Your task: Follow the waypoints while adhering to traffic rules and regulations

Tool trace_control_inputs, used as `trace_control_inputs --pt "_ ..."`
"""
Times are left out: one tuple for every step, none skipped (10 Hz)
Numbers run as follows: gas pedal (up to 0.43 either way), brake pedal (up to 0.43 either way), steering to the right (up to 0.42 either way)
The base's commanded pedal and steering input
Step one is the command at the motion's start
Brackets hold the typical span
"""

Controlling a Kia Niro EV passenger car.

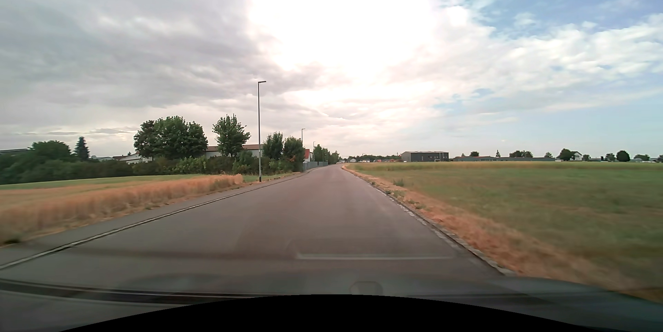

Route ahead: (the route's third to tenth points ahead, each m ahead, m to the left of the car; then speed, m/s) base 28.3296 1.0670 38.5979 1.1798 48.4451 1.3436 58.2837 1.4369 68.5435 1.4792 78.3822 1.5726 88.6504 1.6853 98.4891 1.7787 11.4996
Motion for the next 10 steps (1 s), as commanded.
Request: trace_control_inputs --pt "0.15 0.0 -0.005" --pt "0.15 0.0 -0.005" --pt "0.15 0.0 -0.005" --pt "0.15 0.0 -0.005" --pt "0.15 0.0 -0.005" --pt "0.15 0.0 -0.005" --pt "0.15 0.0 -0.005" --pt "0.15 0.0 -0.005" --pt "0.15 0.0 -0.004" --pt "0.15 0.0 -0.004"
